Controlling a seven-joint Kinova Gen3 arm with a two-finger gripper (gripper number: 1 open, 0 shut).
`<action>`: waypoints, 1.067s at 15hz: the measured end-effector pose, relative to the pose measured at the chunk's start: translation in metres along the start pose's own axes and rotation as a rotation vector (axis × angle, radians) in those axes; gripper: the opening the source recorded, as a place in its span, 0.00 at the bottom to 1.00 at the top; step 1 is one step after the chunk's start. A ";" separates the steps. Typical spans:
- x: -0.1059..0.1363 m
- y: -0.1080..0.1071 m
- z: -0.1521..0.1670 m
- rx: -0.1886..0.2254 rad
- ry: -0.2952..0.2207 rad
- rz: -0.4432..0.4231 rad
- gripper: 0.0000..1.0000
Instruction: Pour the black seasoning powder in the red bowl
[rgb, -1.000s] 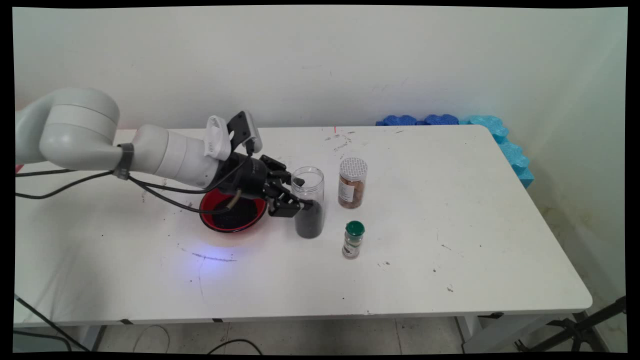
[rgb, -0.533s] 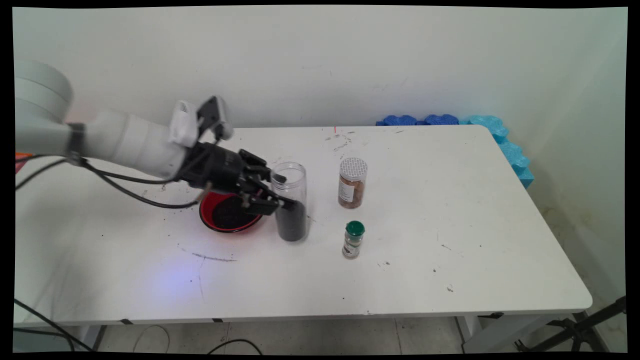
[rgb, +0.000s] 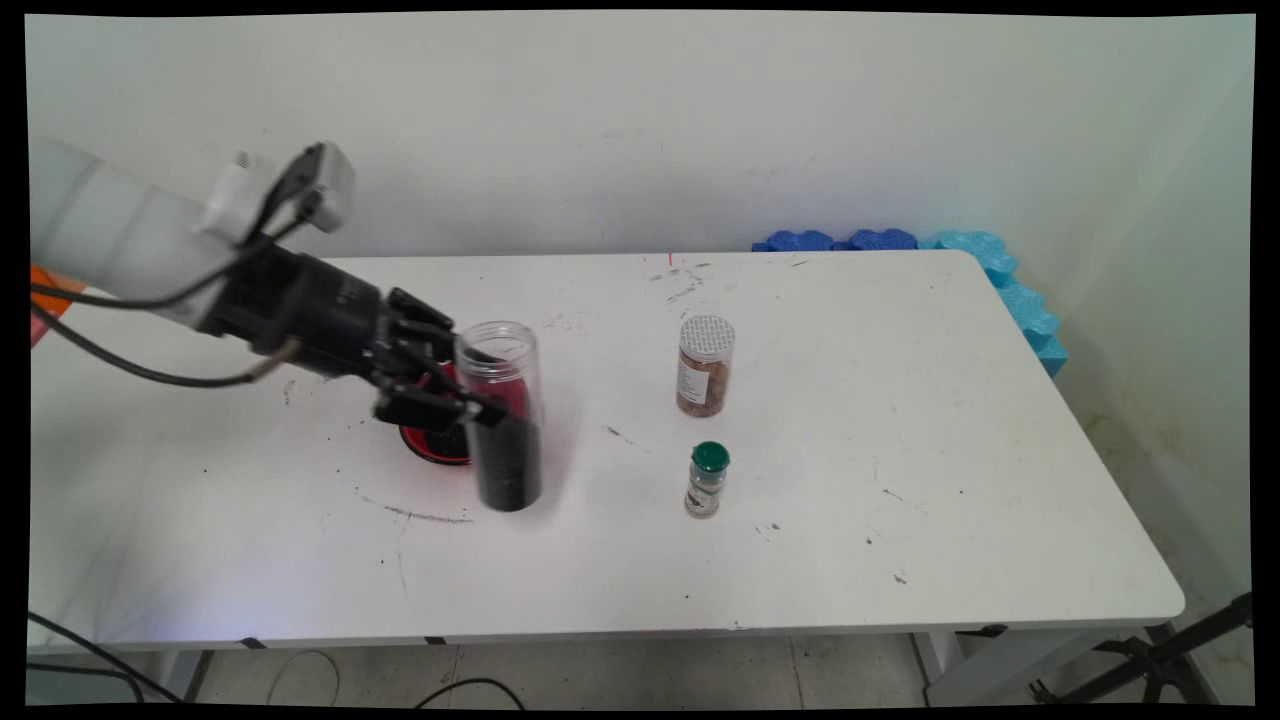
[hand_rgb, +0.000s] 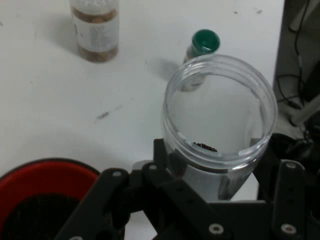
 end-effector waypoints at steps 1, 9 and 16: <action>0.001 0.000 -0.009 -0.010 -0.012 -0.006 0.00; 0.010 -0.007 -0.053 -0.096 -0.092 -0.027 0.00; 0.017 -0.018 -0.071 -0.154 -0.152 -0.105 0.00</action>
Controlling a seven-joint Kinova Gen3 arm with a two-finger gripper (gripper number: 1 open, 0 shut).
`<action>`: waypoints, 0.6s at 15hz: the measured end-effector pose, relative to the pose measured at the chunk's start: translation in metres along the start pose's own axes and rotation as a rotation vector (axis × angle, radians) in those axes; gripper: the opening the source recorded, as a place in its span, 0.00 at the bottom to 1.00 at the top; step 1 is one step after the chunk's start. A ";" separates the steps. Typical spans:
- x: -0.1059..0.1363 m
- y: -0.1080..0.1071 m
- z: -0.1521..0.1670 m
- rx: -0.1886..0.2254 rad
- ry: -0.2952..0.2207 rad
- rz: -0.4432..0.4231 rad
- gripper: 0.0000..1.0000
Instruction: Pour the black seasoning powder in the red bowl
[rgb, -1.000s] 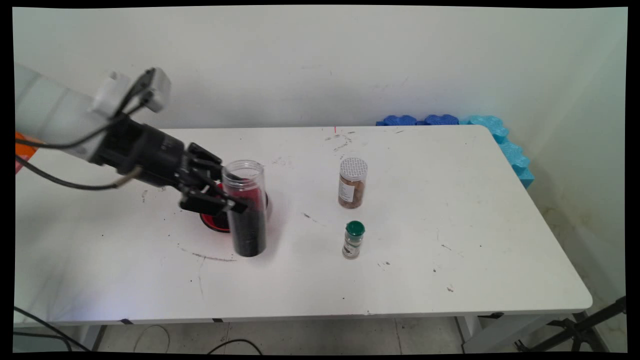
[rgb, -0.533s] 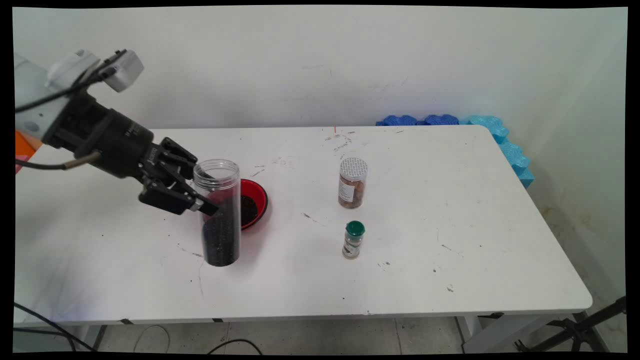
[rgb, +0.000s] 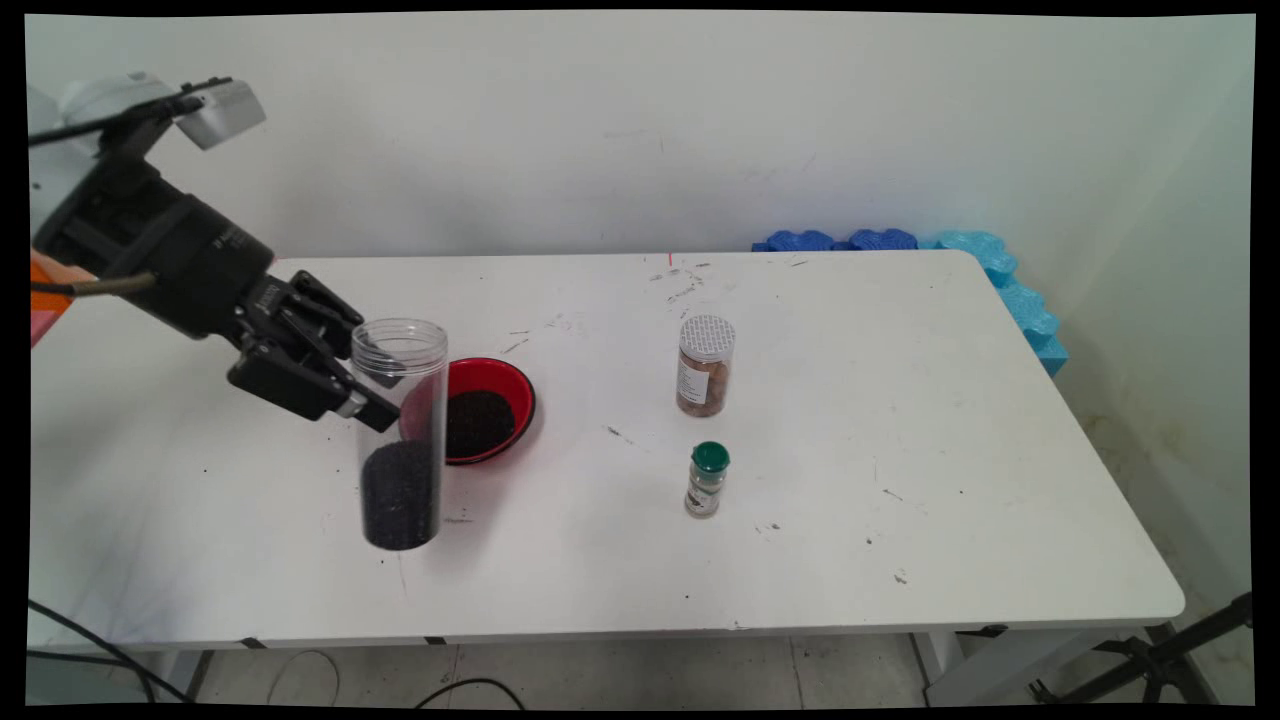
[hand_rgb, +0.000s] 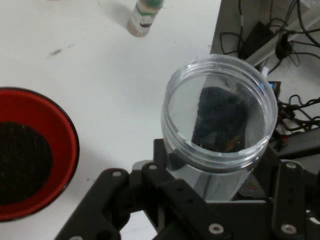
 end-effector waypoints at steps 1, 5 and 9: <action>0.001 -0.001 -0.002 -0.005 -0.003 -0.015 0.00; 0.004 -0.005 -0.013 -0.054 -0.021 -0.101 0.00; 0.008 -0.009 -0.019 -0.104 -0.017 -0.155 0.00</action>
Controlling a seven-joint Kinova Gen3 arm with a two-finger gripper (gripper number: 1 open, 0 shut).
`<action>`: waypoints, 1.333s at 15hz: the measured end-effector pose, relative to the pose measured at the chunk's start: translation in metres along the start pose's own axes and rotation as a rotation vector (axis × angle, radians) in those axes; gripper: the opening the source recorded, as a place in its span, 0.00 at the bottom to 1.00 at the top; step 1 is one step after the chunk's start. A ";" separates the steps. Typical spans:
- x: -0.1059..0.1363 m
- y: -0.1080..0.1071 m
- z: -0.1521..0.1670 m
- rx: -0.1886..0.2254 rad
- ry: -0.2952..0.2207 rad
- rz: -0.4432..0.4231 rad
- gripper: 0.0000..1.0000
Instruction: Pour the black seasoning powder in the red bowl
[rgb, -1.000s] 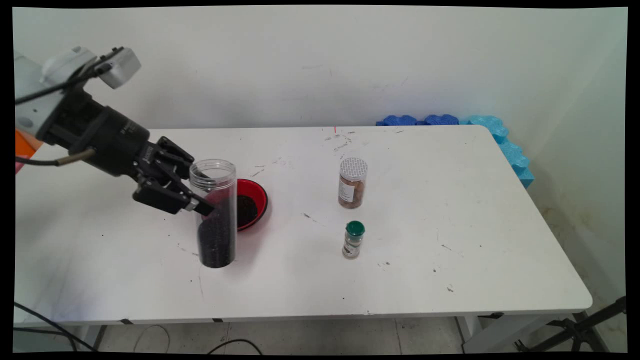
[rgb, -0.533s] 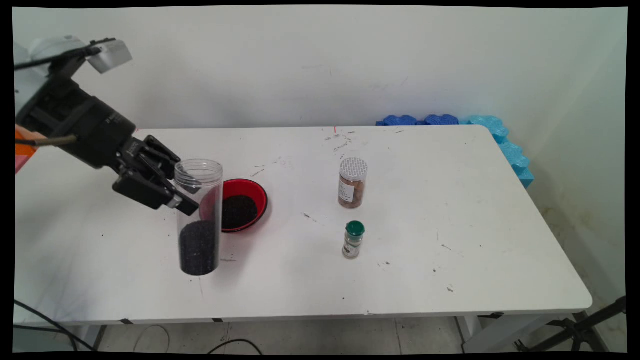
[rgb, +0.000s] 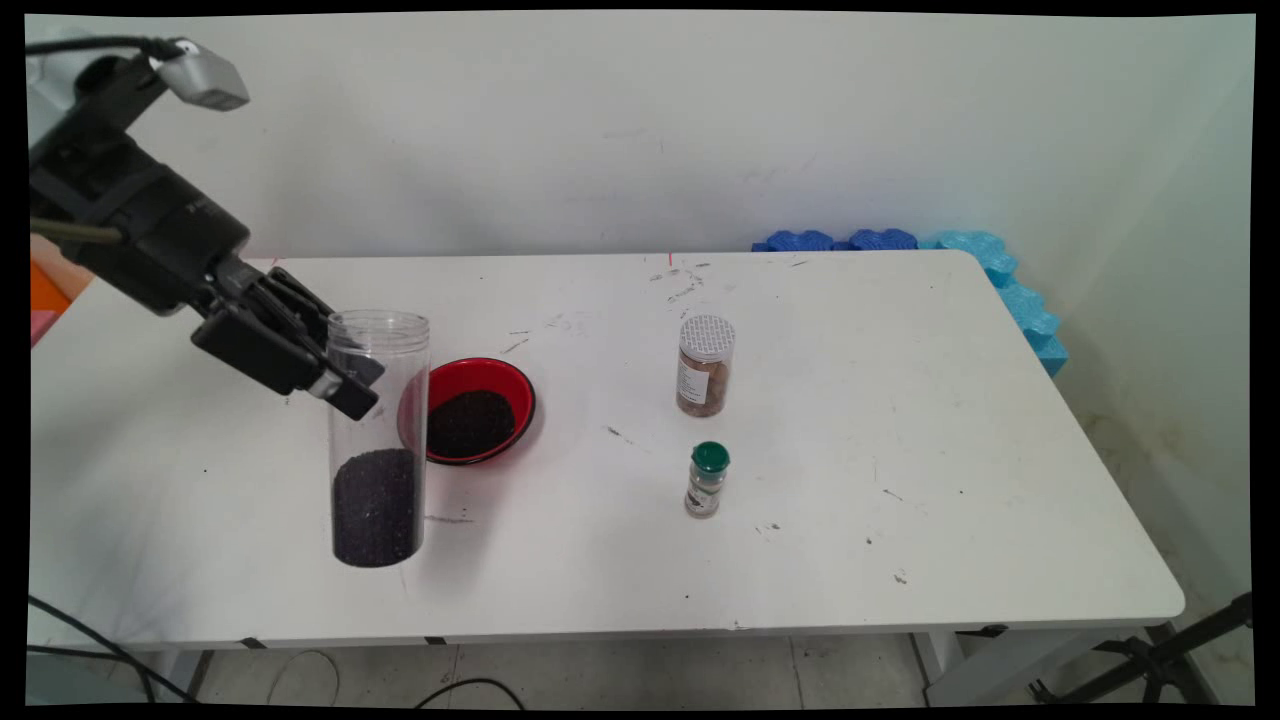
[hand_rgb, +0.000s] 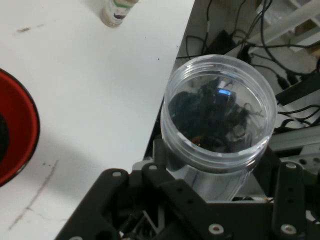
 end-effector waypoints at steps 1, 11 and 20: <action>0.001 -0.001 -0.001 -0.010 0.001 -0.019 0.00; 0.007 -0.030 0.005 -0.028 -0.002 -0.267 0.00; 0.009 -0.059 0.019 -0.067 0.009 -0.627 0.00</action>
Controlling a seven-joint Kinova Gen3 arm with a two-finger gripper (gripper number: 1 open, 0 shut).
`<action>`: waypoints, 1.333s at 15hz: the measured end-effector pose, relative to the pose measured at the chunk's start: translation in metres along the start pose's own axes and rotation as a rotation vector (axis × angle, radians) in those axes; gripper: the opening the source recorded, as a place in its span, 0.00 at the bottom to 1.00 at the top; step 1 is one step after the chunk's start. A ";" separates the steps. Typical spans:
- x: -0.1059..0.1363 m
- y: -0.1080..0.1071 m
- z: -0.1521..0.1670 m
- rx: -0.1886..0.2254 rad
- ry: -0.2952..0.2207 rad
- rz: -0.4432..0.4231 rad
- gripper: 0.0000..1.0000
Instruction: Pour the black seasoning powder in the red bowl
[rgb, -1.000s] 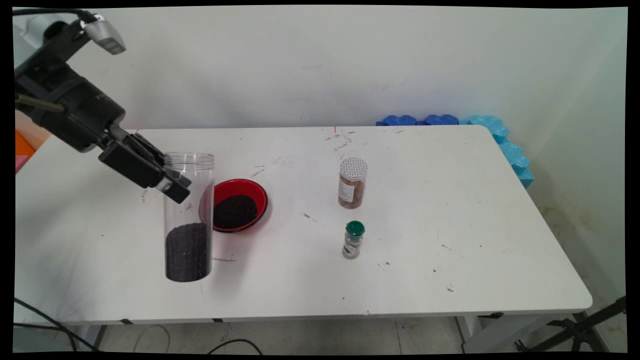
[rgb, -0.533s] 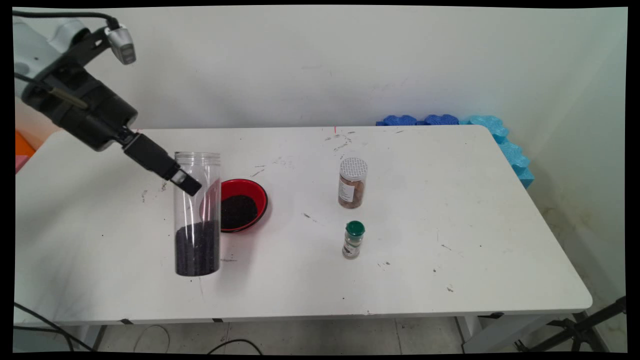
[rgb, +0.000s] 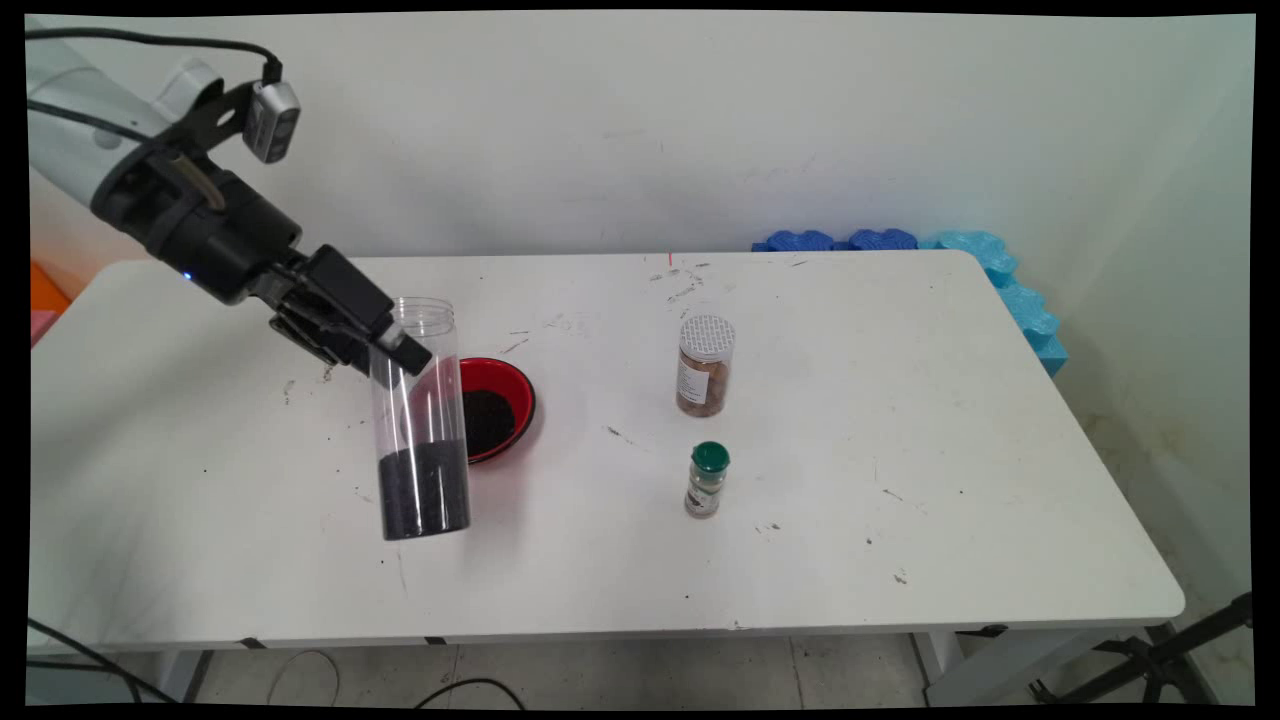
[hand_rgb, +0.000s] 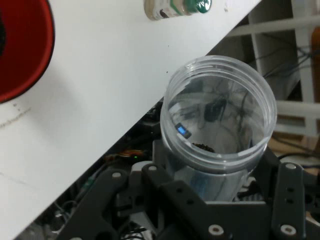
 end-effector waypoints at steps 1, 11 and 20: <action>0.001 -0.003 0.000 -0.003 0.001 -0.045 0.00; 0.005 -0.025 0.002 -0.025 -0.003 -0.344 0.00; 0.014 -0.040 0.005 -0.072 -0.008 -0.632 0.00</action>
